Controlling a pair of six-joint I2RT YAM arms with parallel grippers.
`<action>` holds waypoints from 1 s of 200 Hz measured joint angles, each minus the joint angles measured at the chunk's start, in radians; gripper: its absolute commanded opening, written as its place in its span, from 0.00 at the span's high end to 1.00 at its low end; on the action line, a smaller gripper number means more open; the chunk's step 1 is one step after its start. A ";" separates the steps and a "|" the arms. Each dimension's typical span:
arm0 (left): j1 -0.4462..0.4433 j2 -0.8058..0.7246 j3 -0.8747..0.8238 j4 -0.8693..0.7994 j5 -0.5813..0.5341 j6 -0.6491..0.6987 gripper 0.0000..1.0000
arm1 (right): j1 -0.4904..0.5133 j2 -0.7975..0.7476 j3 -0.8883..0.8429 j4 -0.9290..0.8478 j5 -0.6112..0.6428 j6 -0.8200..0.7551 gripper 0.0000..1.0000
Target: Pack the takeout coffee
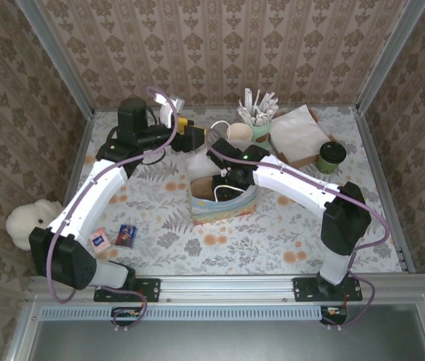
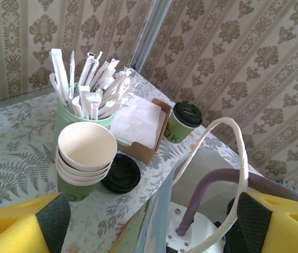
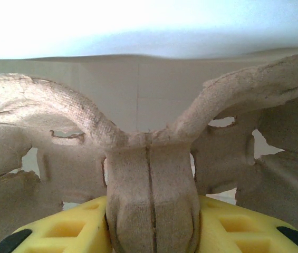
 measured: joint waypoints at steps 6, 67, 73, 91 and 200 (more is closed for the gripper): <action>0.000 0.010 0.010 0.000 0.011 0.003 0.15 | 0.000 0.000 0.000 0.000 0.000 0.000 0.58; -0.023 0.093 0.078 -0.020 0.095 0.050 0.46 | 0.000 -0.007 -0.009 0.000 -0.004 0.000 0.59; -0.027 0.092 0.078 -0.024 0.098 0.049 0.49 | 0.000 -0.014 -0.018 0.000 -0.004 0.000 0.59; -0.031 0.086 0.074 -0.022 0.102 0.035 0.58 | 0.000 -0.049 -0.053 -0.008 -0.003 -0.008 0.59; -0.112 -0.009 0.010 -0.080 0.118 0.114 0.26 | 0.000 -0.145 -0.130 -0.030 -0.054 -0.065 0.59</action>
